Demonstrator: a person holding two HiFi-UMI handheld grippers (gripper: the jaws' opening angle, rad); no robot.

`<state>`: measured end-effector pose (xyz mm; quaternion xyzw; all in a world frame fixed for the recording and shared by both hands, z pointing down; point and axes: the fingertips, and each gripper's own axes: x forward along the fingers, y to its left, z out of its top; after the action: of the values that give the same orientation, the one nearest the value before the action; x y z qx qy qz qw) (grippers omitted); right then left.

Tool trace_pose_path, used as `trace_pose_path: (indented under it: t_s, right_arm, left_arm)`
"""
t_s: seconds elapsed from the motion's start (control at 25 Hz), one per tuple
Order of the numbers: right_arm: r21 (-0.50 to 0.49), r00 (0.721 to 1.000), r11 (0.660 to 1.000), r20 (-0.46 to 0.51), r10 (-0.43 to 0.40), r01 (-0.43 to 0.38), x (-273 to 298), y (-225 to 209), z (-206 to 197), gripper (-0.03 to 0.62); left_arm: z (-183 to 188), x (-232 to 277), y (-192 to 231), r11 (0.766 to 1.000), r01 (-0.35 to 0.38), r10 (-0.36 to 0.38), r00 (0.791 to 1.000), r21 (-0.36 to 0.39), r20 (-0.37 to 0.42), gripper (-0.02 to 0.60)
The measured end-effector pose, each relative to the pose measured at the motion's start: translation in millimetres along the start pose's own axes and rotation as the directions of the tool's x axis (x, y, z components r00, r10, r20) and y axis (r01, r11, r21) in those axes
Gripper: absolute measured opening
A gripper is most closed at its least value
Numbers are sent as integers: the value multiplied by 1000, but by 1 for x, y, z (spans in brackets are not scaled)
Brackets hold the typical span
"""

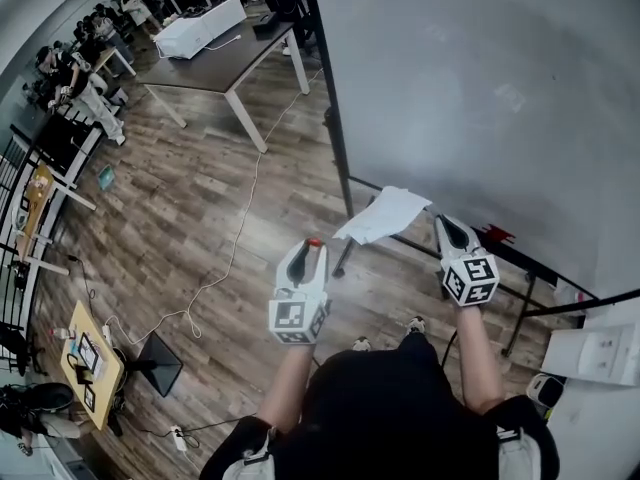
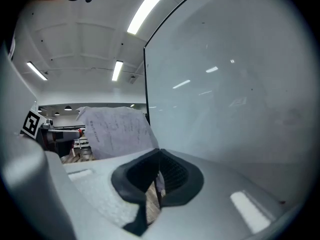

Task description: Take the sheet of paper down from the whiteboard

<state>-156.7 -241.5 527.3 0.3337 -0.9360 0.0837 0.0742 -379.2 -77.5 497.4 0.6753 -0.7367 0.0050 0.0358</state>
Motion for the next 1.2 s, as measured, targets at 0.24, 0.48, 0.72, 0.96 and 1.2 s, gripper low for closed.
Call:
trace_pose_path:
  t_s: [0.24, 0.48, 0.72, 0.96, 1.2]
  right_arm:
    - [-16, 1000, 1000, 17, -8, 8, -8, 31, -5, 5]
    - [-44, 1000, 999, 29, -6, 7, -17, 54, 0, 5]
    - [-73, 1000, 997, 27, -7, 9, -24, 64, 0, 5]
    - [-76, 999, 997, 34, -10, 12, -28, 67, 0, 5]
    - [-79, 1000, 997, 30, -8, 10, -31, 71, -2, 5]
  left_arm:
    - [-2, -24, 20, 1000, 14, -14, 1000, -1, 5, 131]
    - [6, -40, 21, 999, 38, -38, 999, 6, 33, 132]
    - [2, -48, 16, 998, 66, -66, 997, 1, 40, 131]
    - [5, -51, 12, 997, 79, -79, 996, -7, 36, 131]
    - [0, -51, 10, 995, 92, -92, 995, -22, 27, 132]
